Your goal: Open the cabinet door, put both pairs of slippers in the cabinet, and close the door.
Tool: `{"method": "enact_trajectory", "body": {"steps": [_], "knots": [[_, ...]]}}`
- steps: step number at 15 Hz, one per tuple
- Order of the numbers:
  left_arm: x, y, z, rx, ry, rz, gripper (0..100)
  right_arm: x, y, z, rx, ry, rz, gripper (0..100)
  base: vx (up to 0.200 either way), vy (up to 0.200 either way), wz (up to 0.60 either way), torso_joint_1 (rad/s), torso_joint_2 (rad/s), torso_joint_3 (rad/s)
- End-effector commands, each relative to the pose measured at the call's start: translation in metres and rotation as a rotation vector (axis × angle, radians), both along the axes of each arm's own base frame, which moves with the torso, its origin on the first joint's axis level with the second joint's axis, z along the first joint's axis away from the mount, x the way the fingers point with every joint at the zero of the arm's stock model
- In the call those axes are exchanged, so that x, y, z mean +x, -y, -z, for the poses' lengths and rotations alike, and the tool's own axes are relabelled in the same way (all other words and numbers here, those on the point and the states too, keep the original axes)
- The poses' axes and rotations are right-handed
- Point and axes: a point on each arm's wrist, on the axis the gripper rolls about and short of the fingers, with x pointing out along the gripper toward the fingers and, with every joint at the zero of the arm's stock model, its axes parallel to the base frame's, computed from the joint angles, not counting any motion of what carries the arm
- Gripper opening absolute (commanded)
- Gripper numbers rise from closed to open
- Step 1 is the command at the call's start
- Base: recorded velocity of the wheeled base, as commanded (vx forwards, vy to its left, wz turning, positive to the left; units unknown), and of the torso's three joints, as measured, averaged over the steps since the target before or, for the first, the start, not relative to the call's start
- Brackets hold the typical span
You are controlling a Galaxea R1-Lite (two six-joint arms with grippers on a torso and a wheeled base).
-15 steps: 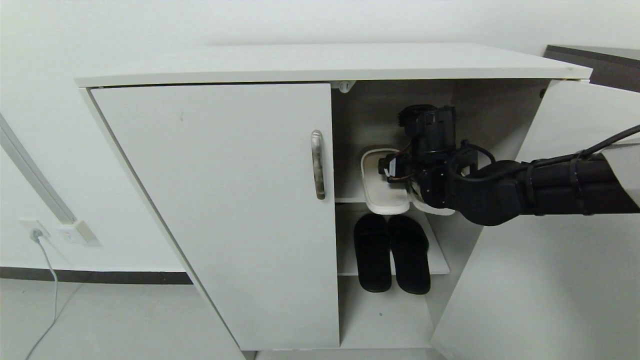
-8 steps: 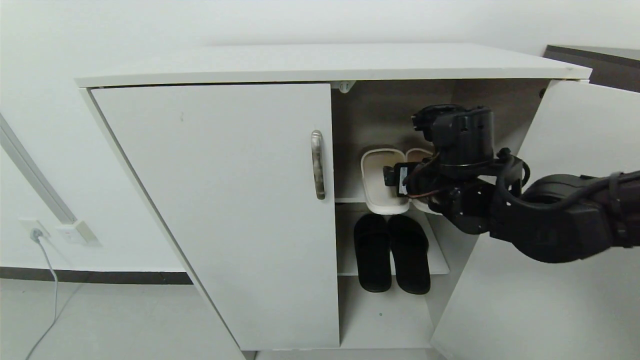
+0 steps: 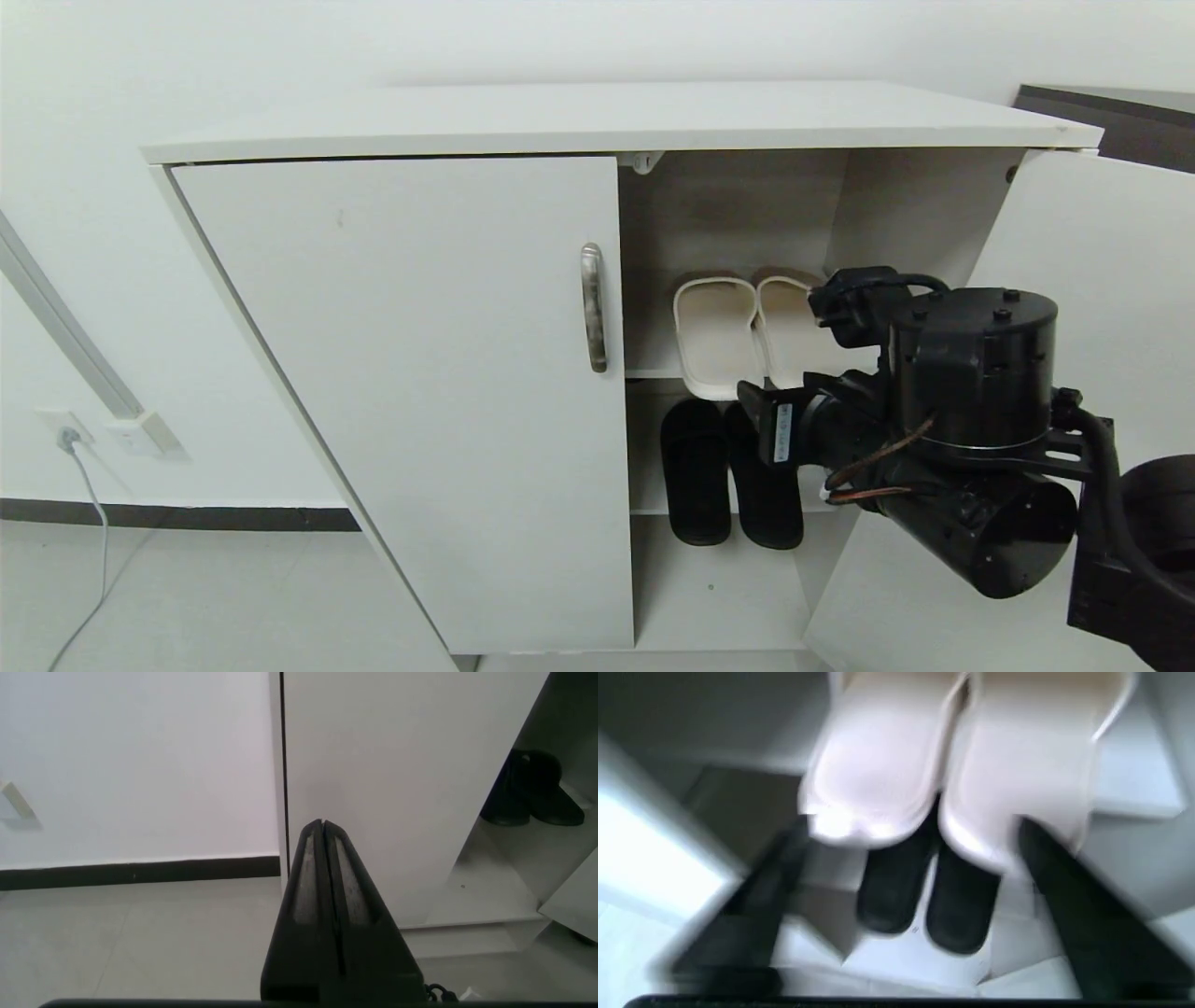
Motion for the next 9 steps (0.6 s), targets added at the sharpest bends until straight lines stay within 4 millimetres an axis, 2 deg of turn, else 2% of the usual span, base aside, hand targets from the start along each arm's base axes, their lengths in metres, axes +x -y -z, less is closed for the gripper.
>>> {"method": "enact_trajectory", "body": {"steps": [1, 5, 9], "knots": [[0.000, 0.000, 0.000, 0.000, 0.000, 0.000, 0, -0.003, 0.001, 0.008, -0.018, -0.018, -0.010, 0, 0.000, 0.000, 0.00, 0.000, 0.00, 0.000], [0.000, 0.000, 0.000, 0.000, 0.000, 0.000, 0, 0.000, -0.005, 0.020, -0.021, -0.016, -0.008, 0, 0.000, 0.000, 0.00, 0.000, 0.00, 0.000], [0.000, 0.000, 0.000, 0.000, 0.000, 0.000, 0, 0.000, -0.007, 0.022, -0.019, -0.014, -0.010, 0, 0.000, 0.000, 0.00, 0.000, 0.00, 0.000]]}}
